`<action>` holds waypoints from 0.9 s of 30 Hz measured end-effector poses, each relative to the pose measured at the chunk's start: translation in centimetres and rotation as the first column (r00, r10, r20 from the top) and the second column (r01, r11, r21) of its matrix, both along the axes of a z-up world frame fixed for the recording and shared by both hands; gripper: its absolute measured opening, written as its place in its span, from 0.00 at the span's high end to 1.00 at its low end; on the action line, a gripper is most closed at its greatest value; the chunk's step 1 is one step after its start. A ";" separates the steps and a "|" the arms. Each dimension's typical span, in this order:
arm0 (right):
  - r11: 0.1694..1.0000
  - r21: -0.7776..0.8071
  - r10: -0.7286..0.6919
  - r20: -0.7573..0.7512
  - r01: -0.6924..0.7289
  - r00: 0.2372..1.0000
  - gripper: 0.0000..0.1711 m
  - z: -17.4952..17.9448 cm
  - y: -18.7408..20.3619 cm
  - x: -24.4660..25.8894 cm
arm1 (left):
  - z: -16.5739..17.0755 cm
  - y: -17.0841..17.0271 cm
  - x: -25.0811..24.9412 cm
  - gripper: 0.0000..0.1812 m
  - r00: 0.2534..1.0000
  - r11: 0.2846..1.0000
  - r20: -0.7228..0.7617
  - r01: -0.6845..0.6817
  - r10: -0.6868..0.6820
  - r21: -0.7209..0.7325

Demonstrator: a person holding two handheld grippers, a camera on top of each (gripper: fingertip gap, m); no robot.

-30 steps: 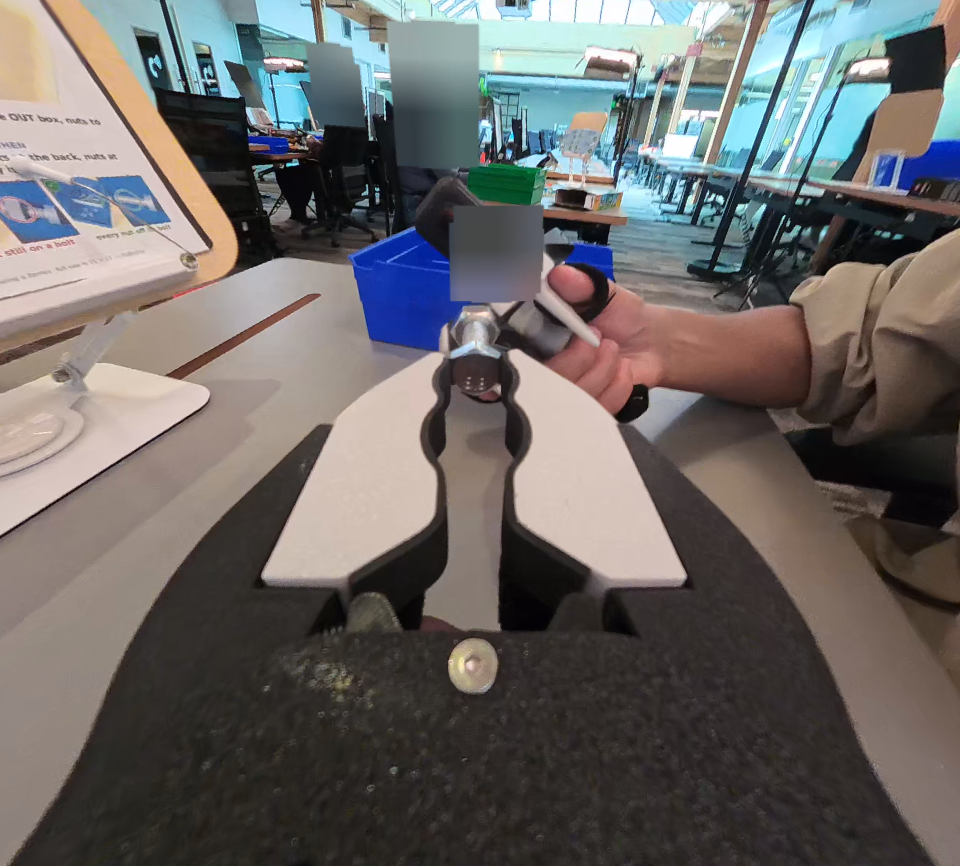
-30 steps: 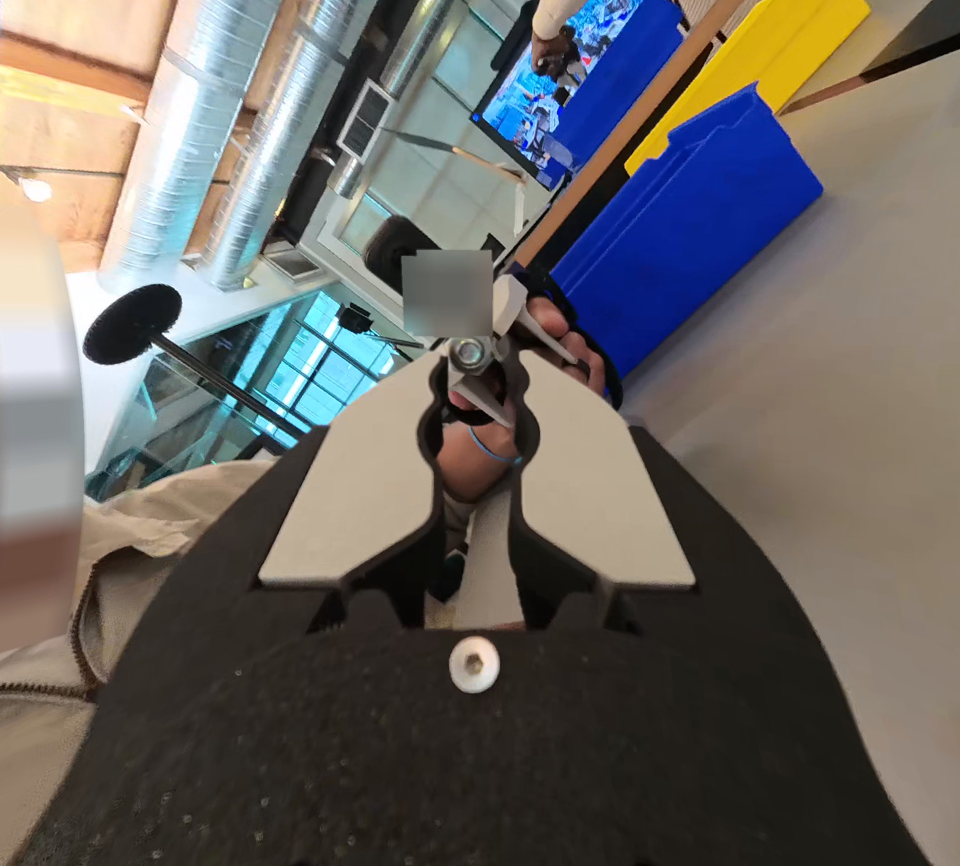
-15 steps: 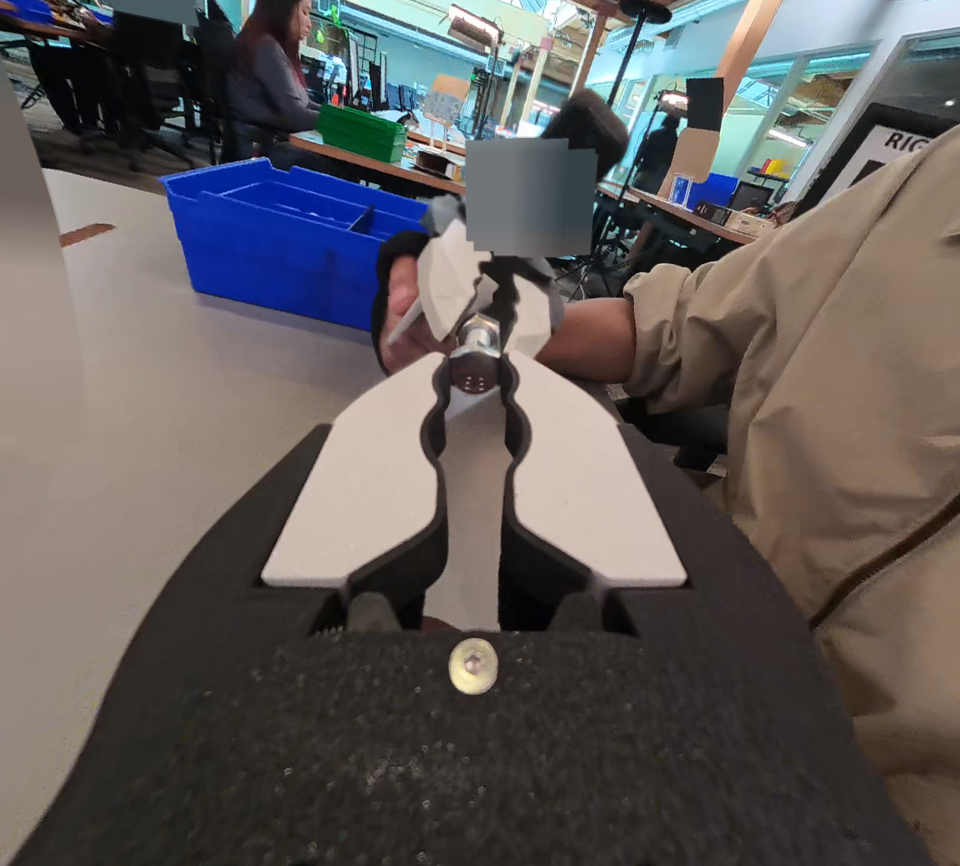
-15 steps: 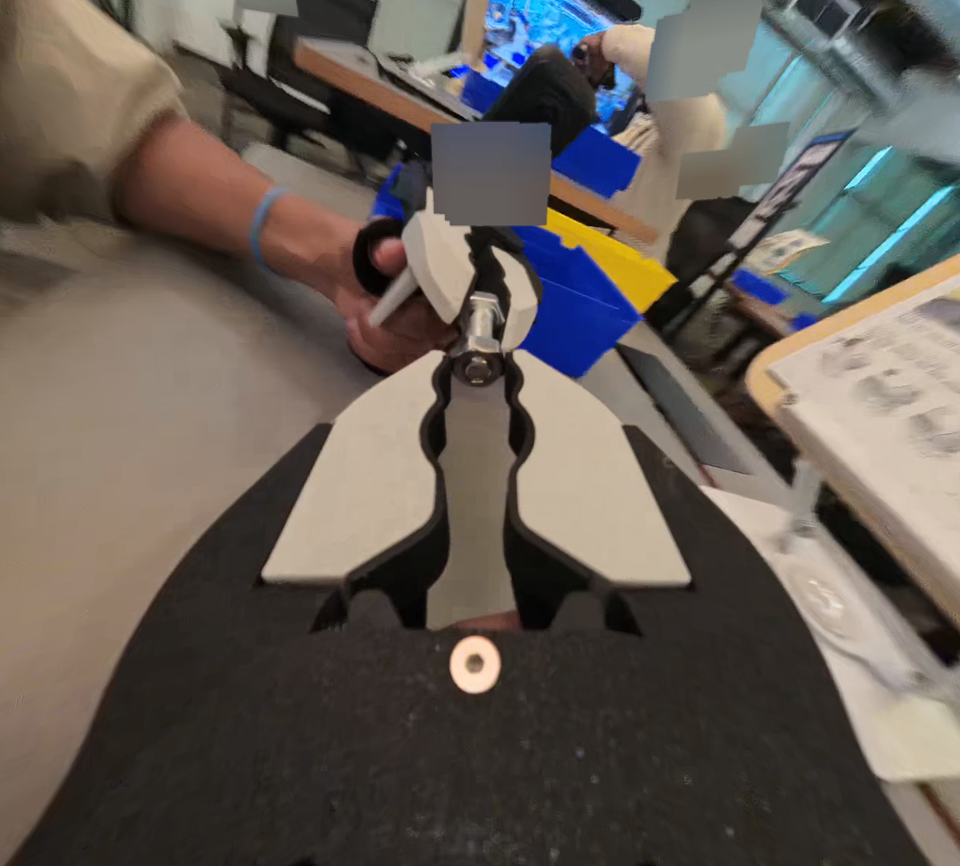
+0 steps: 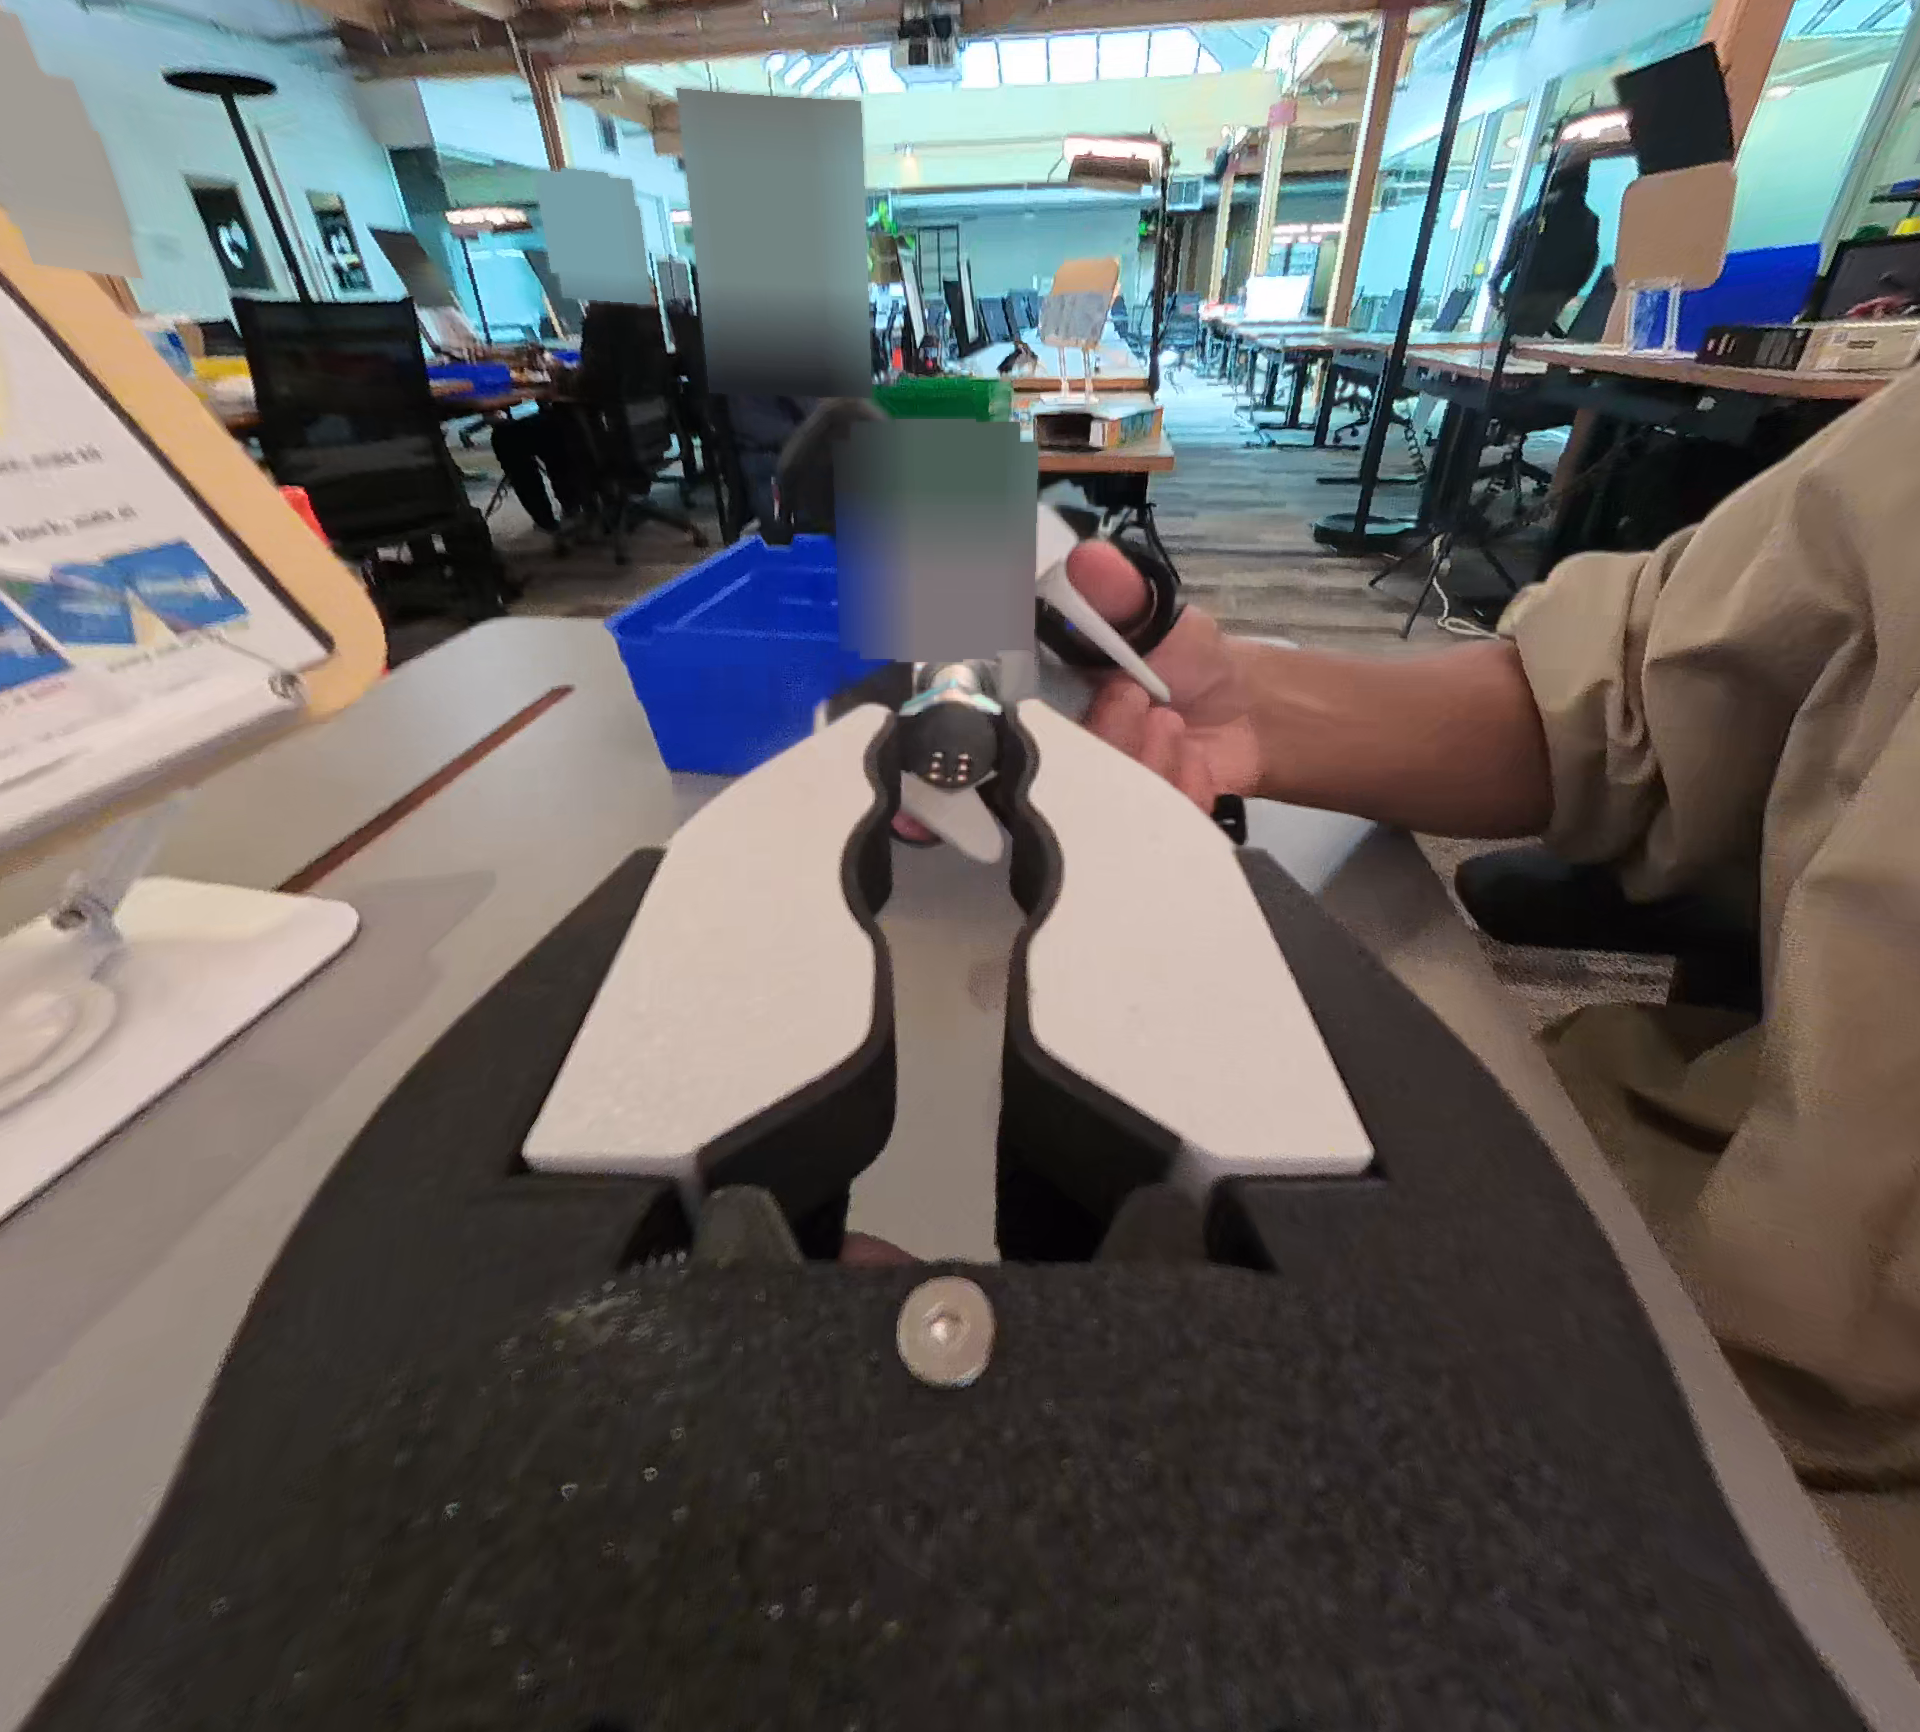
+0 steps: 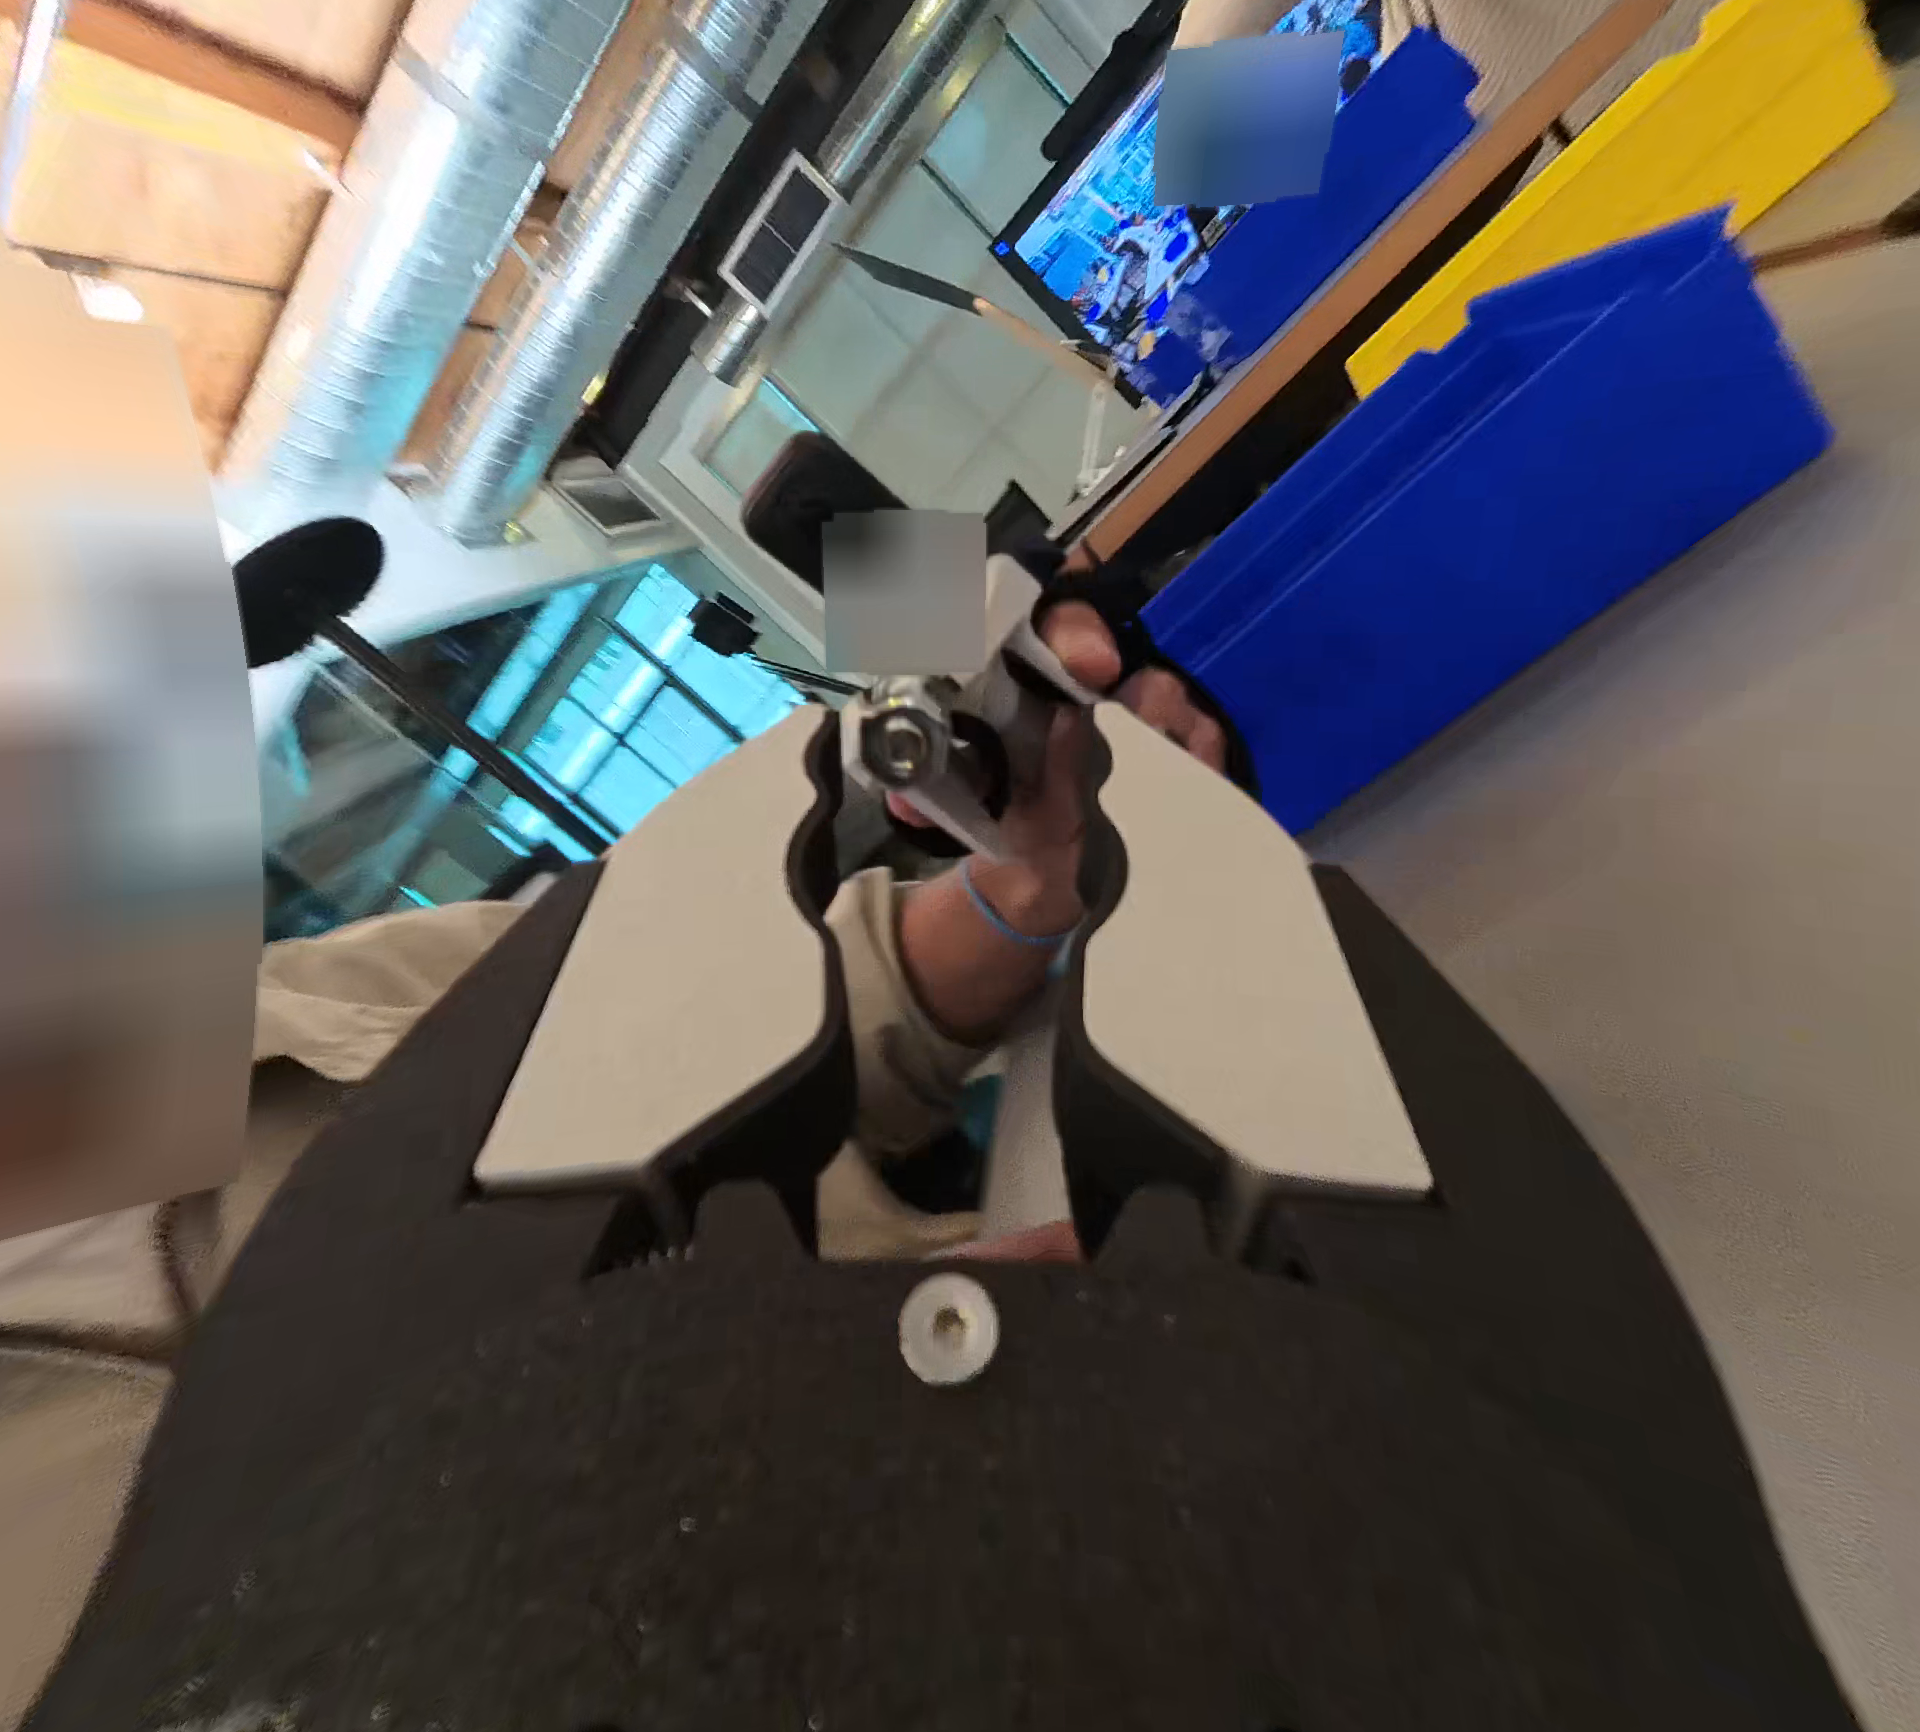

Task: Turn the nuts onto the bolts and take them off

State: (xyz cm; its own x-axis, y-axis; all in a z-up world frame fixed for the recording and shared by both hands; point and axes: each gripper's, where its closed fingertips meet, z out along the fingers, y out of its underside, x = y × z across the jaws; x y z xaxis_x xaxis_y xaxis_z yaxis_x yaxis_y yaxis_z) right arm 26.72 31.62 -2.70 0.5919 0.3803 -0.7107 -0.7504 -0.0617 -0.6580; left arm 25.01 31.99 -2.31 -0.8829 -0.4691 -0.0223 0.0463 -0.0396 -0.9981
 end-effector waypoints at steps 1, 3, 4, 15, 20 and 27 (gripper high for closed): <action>1.000 0.011 0.024 -0.048 -0.024 0.999 0.76 0.5 -0.1 -0.4 | 0.7 0.0 -0.3 0.90 1.000 1.000 0.016 0.001 -0.001 0.001; 0.996 0.052 0.071 -0.111 -0.066 0.991 0.79 1.5 -0.4 -1.4 | 1.7 0.0 -0.7 0.90 0.999 1.000 0.052 -0.012 0.011 0.020; 0.996 0.056 0.081 -0.113 -0.075 0.990 0.80 1.7 -0.4 -1.8 | 2.0 -0.1 -0.9 0.90 0.998 1.000 0.061 -0.012 0.011 0.028; 0.985 0.153 -0.165 0.699 0.080 0.695 0.90 2.7 -1.2 -4.4 | 2.6 -1.5 -3.0 0.90 0.953 0.974 -0.217 0.186 -0.210 -0.128; 0.967 0.220 -0.246 0.939 0.130 0.242 0.90 3.1 -1.5 -4.8 | 2.9 -1.8 -3.5 0.90 0.906 0.943 -0.281 0.266 -0.316 -0.203; 0.991 0.095 -0.130 0.423 0.099 0.897 0.69 3.7 -1.8 -3.3 | 2.3 -1.2 -2.7 0.90 0.981 0.993 -0.154 0.117 -0.119 -0.022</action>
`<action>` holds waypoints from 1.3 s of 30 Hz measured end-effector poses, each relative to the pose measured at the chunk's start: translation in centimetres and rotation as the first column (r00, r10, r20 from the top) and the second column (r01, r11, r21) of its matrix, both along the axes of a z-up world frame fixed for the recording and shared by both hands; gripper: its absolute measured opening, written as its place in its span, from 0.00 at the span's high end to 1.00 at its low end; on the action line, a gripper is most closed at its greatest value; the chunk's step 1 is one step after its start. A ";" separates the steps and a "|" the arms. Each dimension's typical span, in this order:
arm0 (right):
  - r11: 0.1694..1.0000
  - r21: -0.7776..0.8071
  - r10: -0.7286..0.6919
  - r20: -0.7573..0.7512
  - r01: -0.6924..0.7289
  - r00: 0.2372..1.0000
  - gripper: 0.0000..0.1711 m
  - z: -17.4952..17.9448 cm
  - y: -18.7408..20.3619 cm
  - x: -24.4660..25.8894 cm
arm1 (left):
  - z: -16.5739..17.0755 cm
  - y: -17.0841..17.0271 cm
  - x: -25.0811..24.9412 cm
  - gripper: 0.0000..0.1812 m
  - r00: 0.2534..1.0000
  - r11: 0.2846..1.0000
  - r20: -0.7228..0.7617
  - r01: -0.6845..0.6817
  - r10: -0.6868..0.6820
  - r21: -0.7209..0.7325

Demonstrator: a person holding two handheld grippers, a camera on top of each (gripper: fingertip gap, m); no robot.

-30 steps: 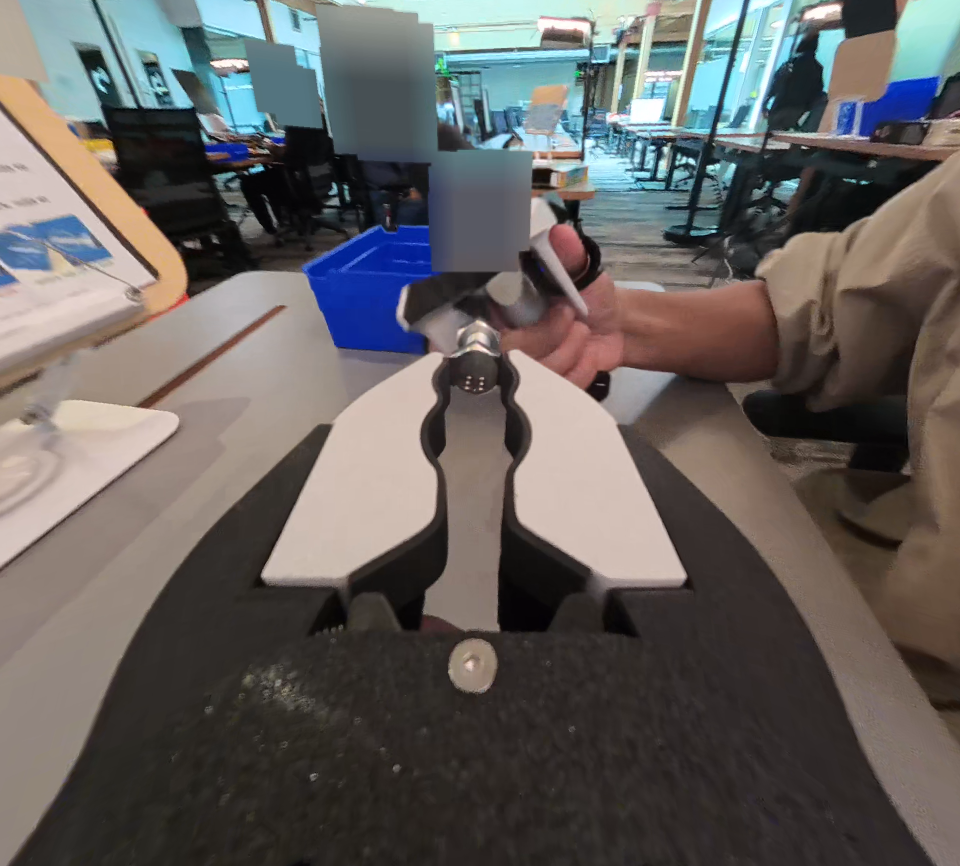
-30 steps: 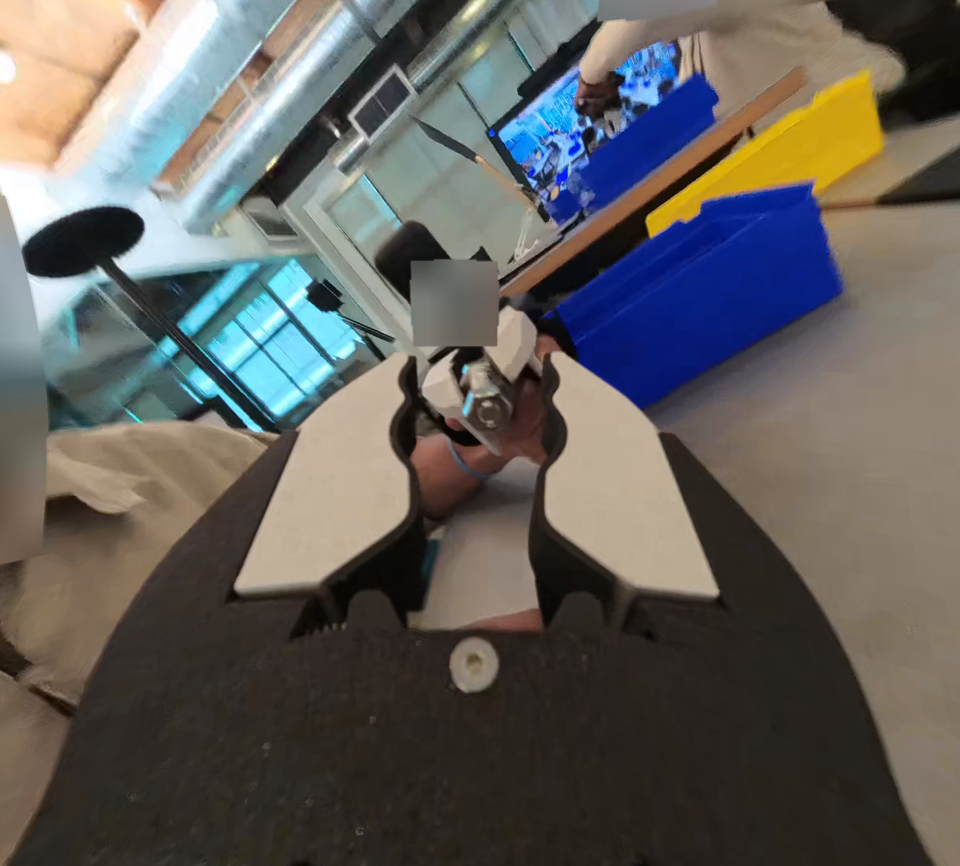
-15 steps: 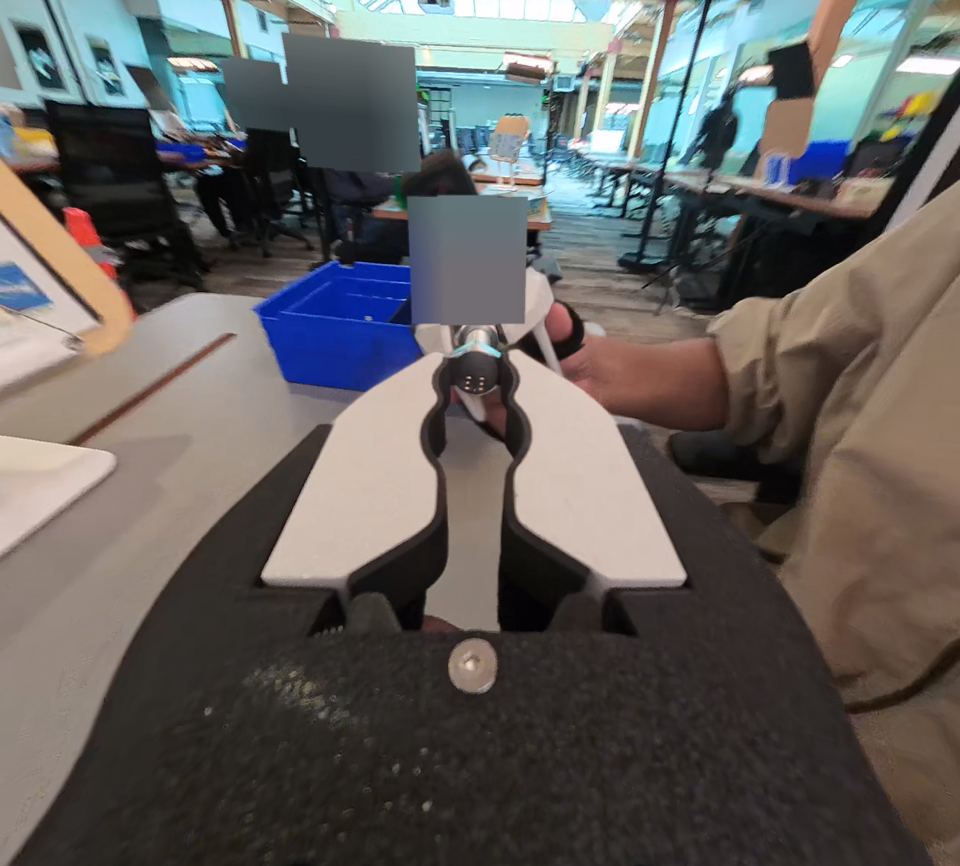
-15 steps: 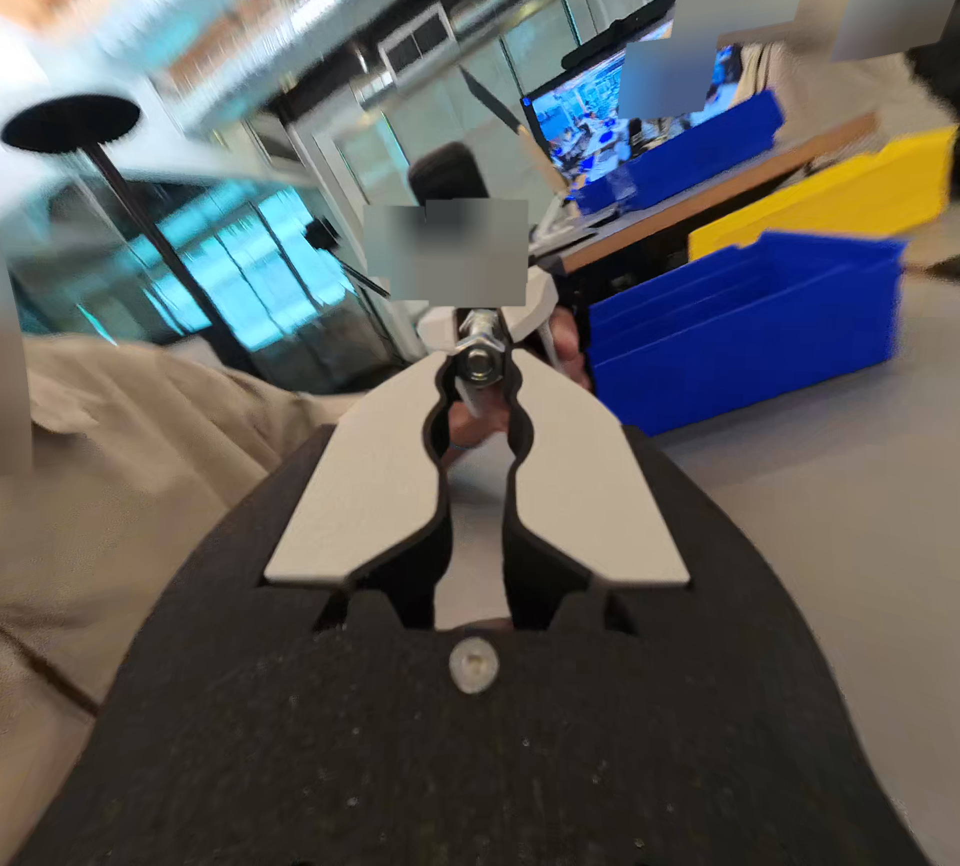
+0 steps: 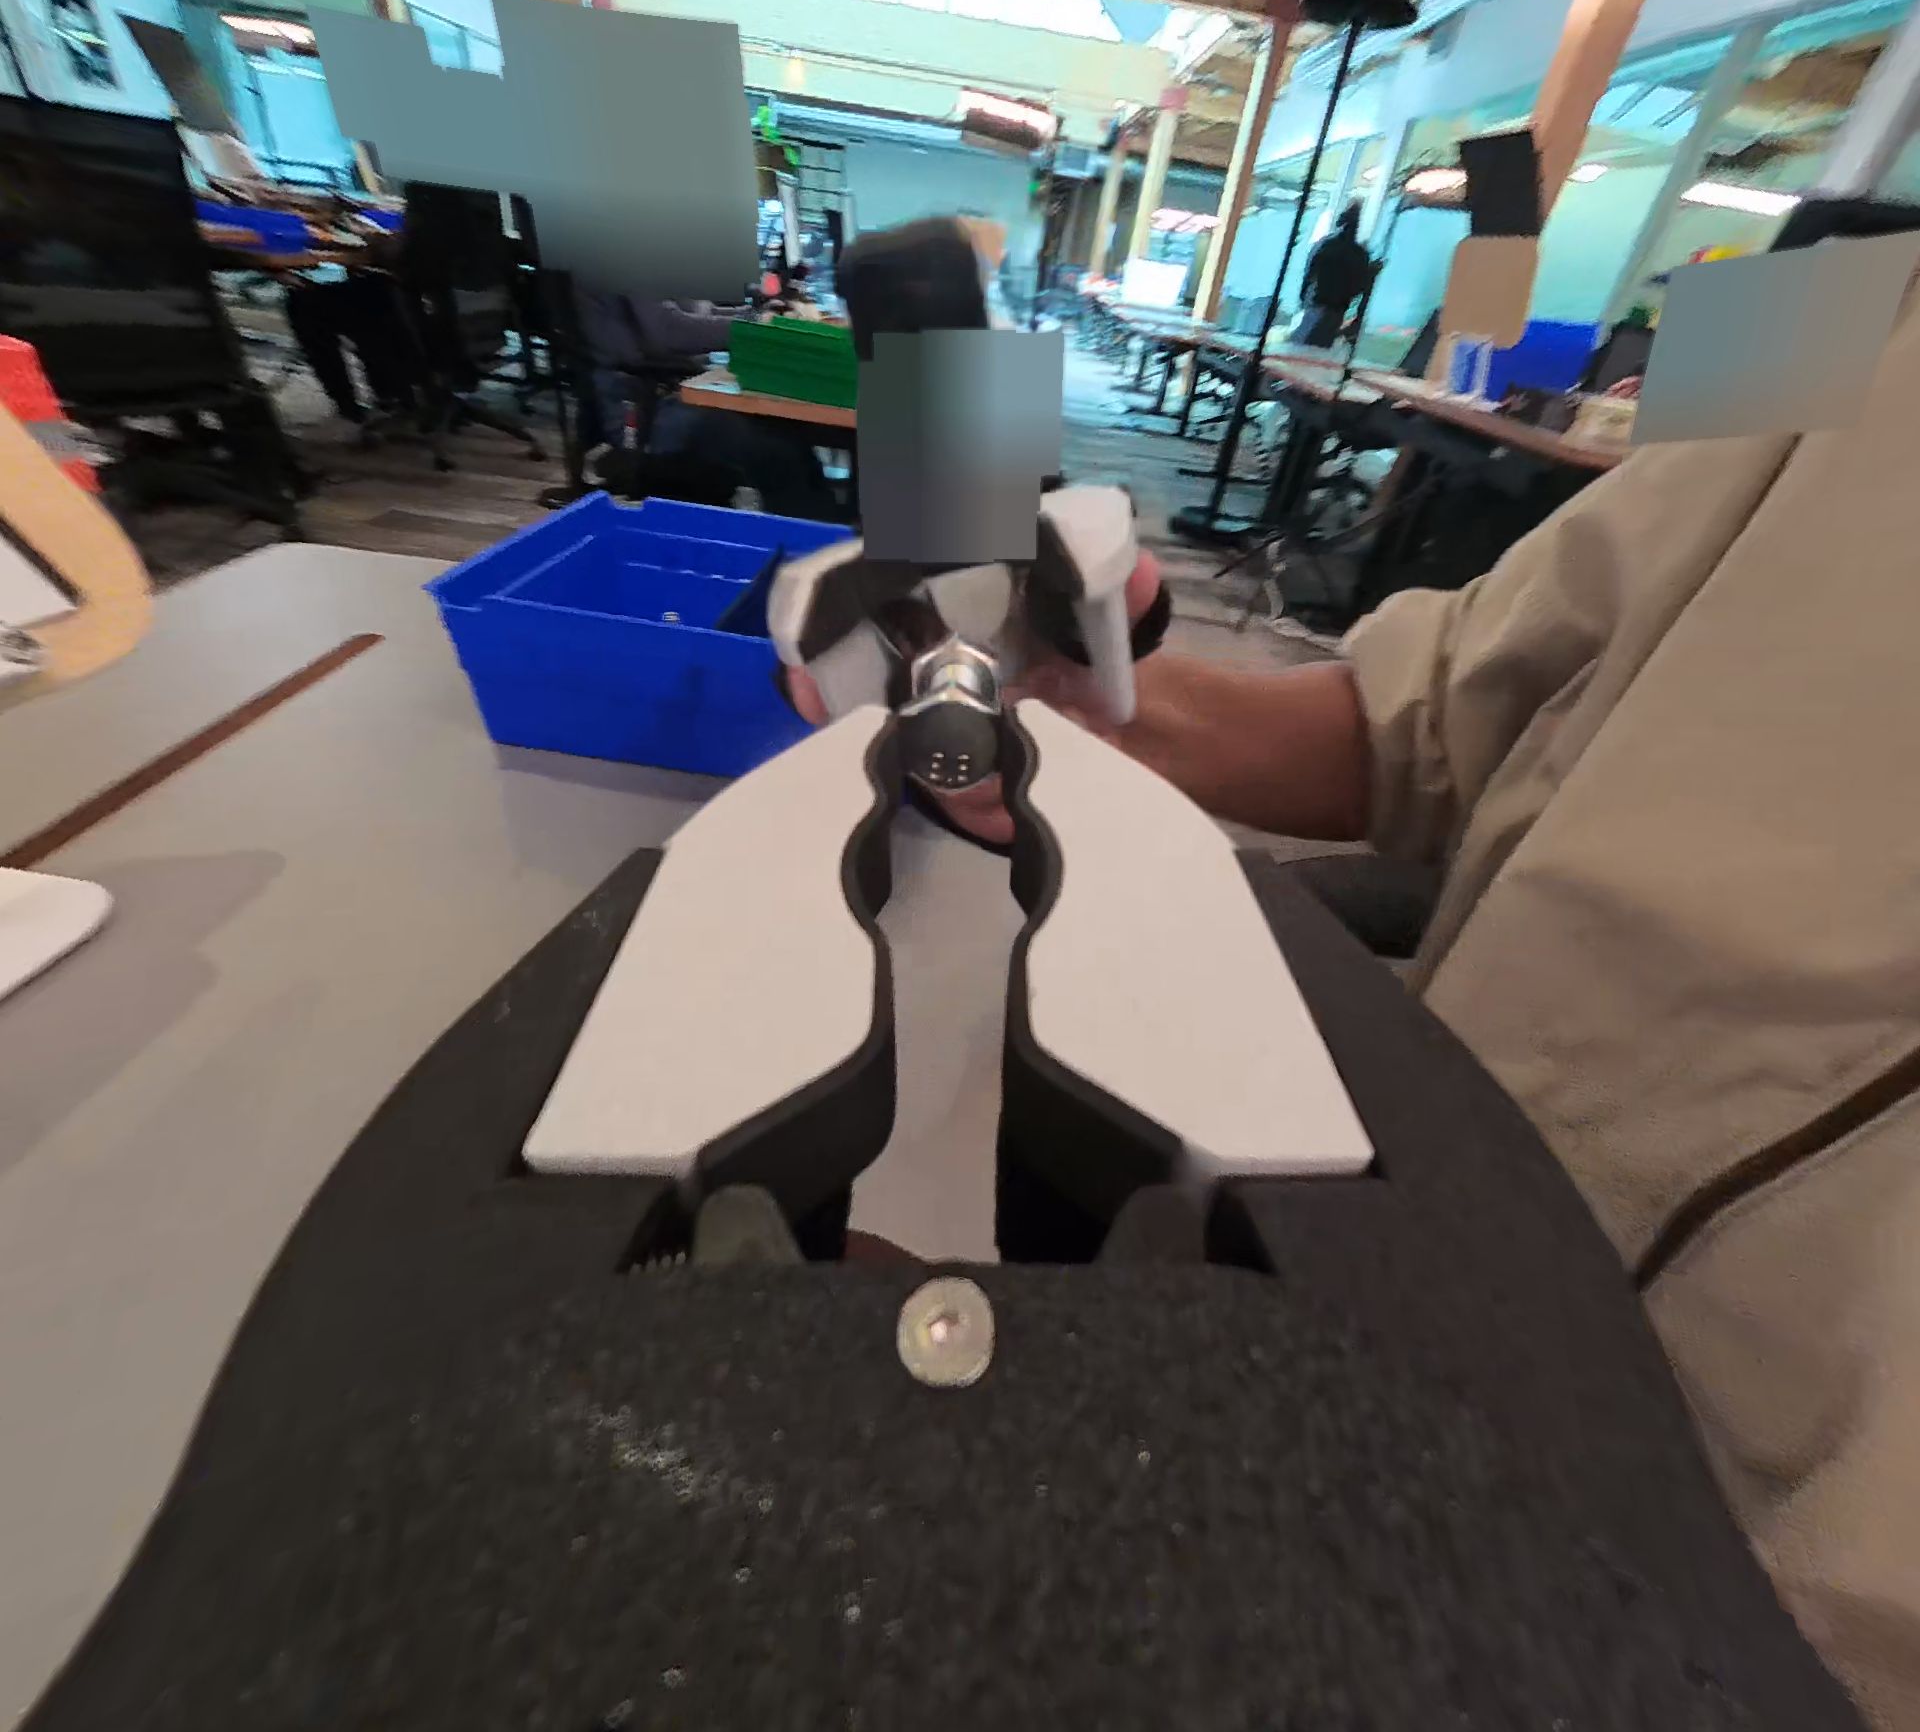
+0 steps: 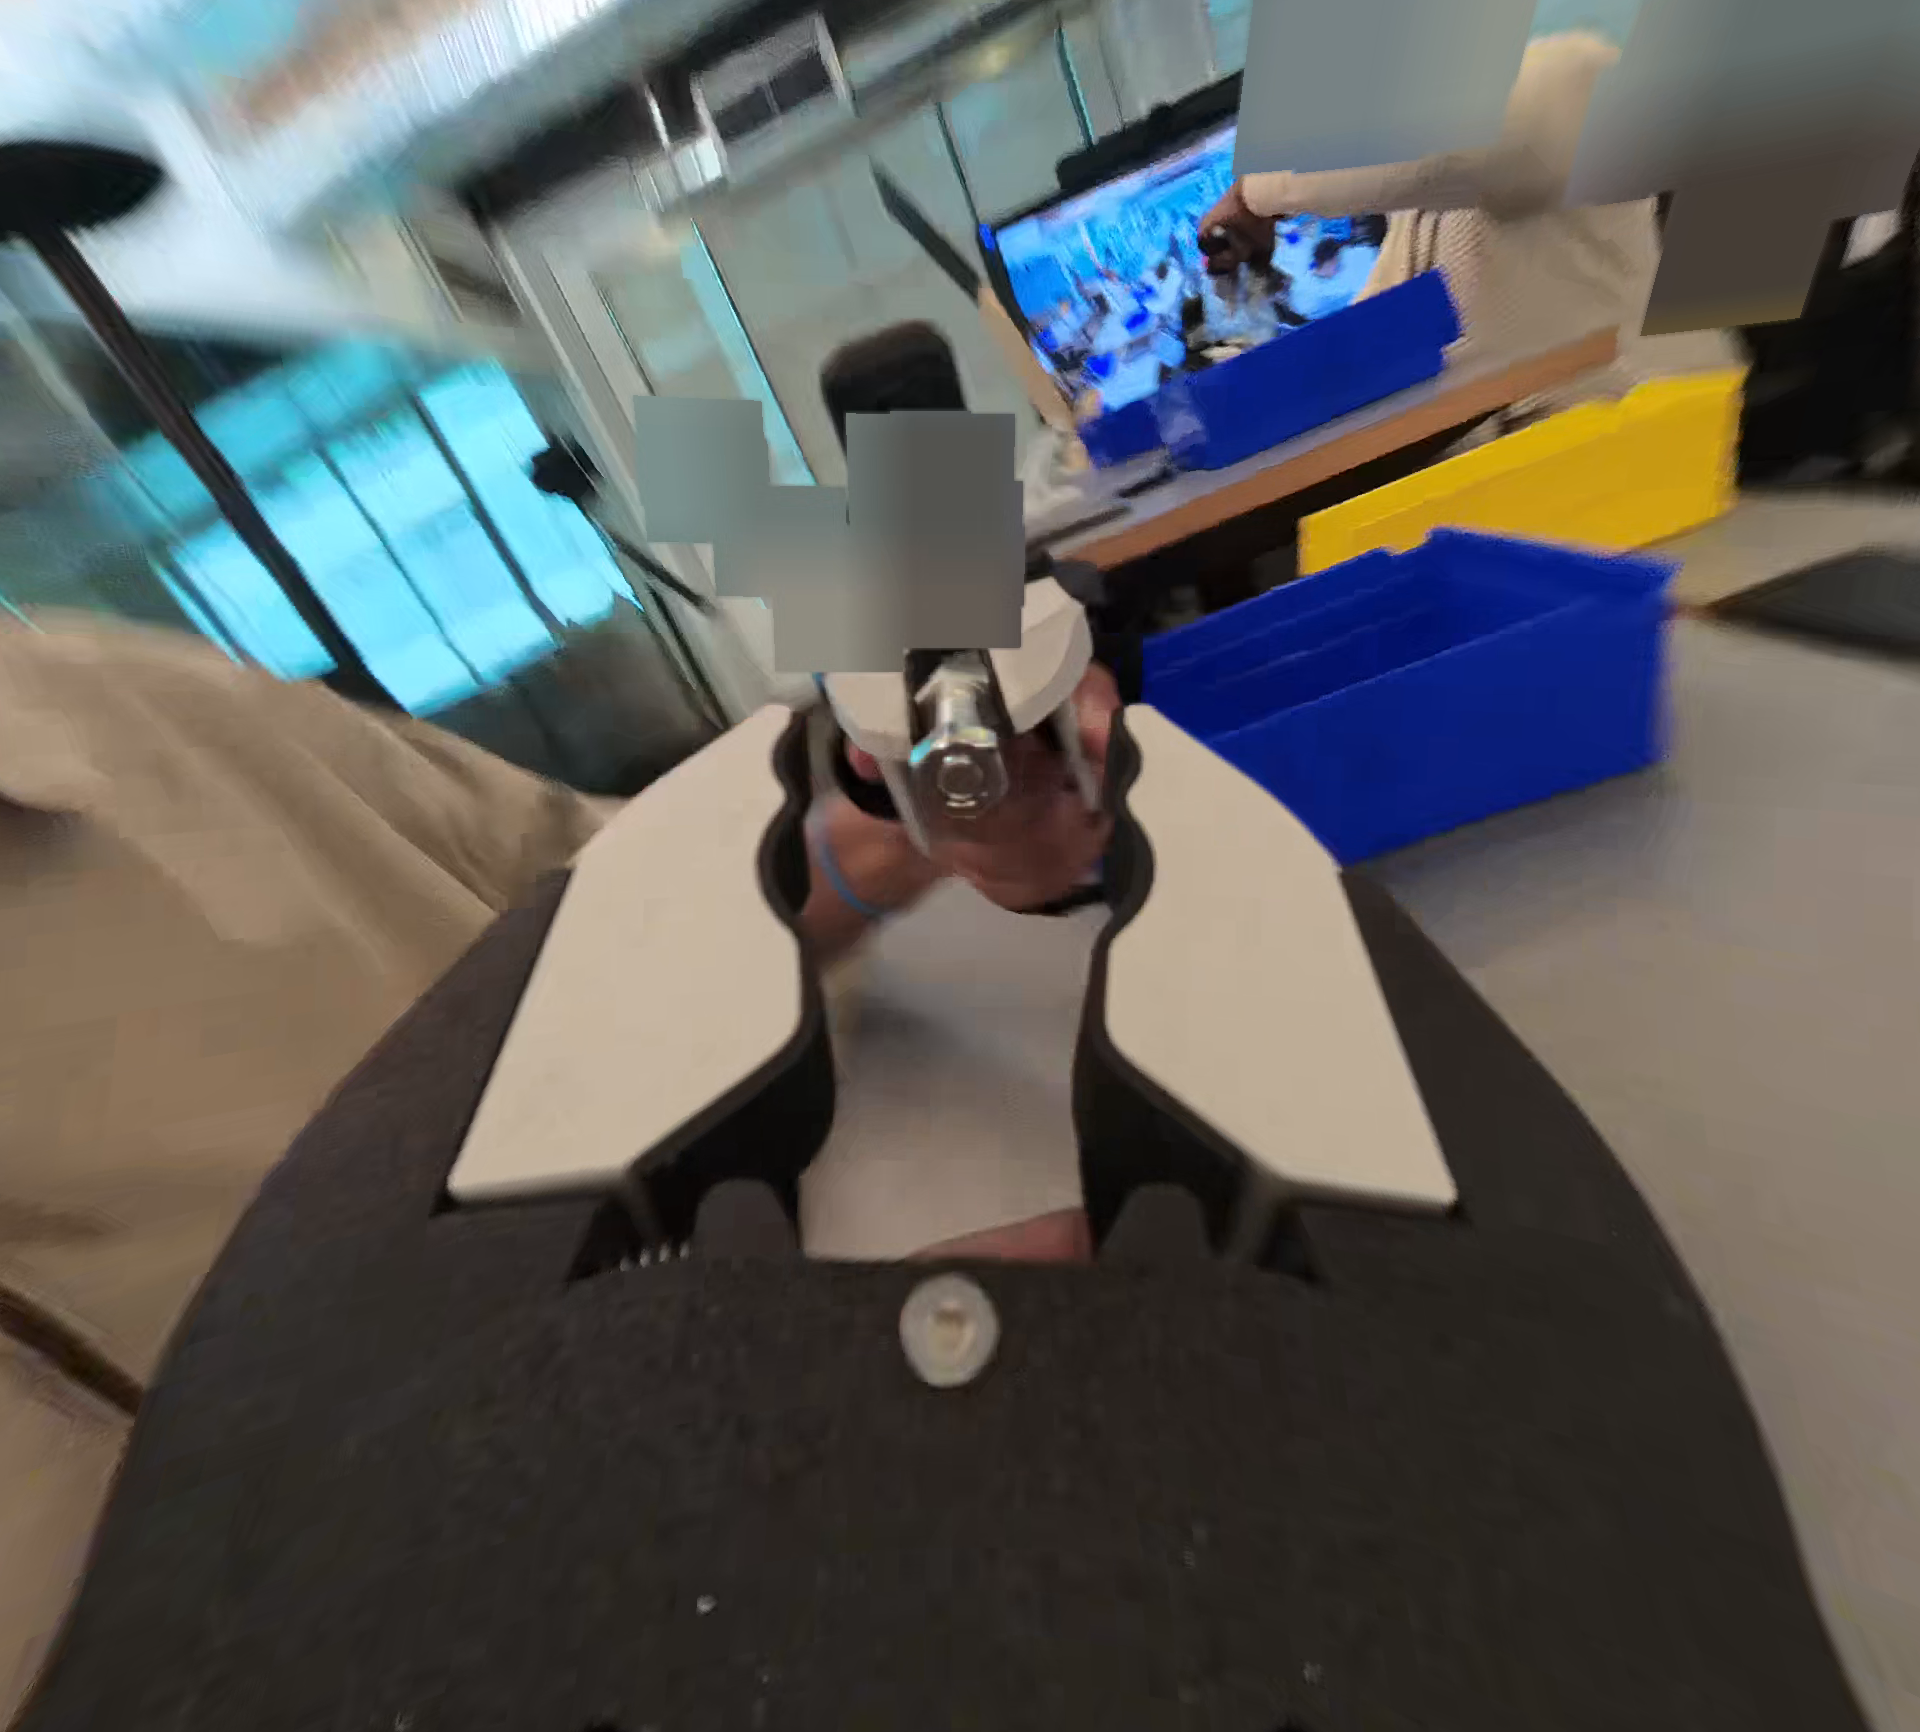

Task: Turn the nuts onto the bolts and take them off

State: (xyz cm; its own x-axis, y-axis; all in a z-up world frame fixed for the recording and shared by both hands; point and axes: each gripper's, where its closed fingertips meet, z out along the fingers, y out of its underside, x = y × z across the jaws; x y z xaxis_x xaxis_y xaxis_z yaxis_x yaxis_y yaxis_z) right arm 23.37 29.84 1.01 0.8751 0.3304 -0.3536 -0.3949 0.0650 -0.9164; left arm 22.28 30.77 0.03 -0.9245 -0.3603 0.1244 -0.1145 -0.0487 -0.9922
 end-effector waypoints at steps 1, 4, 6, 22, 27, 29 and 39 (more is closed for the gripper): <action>0.999 0.018 0.035 -0.160 -0.033 0.986 0.71 -0.1 0.1 0.1 | -0.1 0.2 0.2 0.90 0.999 0.999 0.030 -0.037 0.036 0.025; 0.992 0.064 0.128 -0.477 -0.111 0.870 0.77 -1.1 0.5 0.2 | -0.8 0.1 0.2 0.90 0.993 0.993 0.093 -0.087 0.078 0.086; 0.984 0.092 0.176 -0.546 -0.151 0.819 0.82 -1.6 0.8 -0.2 | -1.5 -0.1 0.3 0.90 0.988 0.986 0.118 -0.110 0.096 0.124; 0.984 0.122 -0.179 0.713 0.131 0.678 0.89 -3.3 -0.2 -2.6 | -2.8 -1.7 -1.5 0.90 0.969 0.981 -0.194 0.130 -0.156 -0.142; 0.995 0.019 -0.095 0.368 0.095 0.925 0.70 -3.4 -0.6 -2.1 | -2.9 -1.6 -1.2 0.90 0.990 0.994 -0.112 0.078 -0.086 -0.080; 1.000 0.010 -0.021 0.093 0.020 0.995 0.70 -3.2 -0.9 -2.0 | -3.1 -1.3 -0.9 0.90 0.998 0.999 -0.060 0.034 -0.035 -0.024; 0.984 0.018 0.155 -0.587 -0.178 0.795 0.89 -4.9 0.0 -1.7 | -4.0 -0.9 -0.7 0.90 0.992 0.983 0.116 -0.073 0.054 0.171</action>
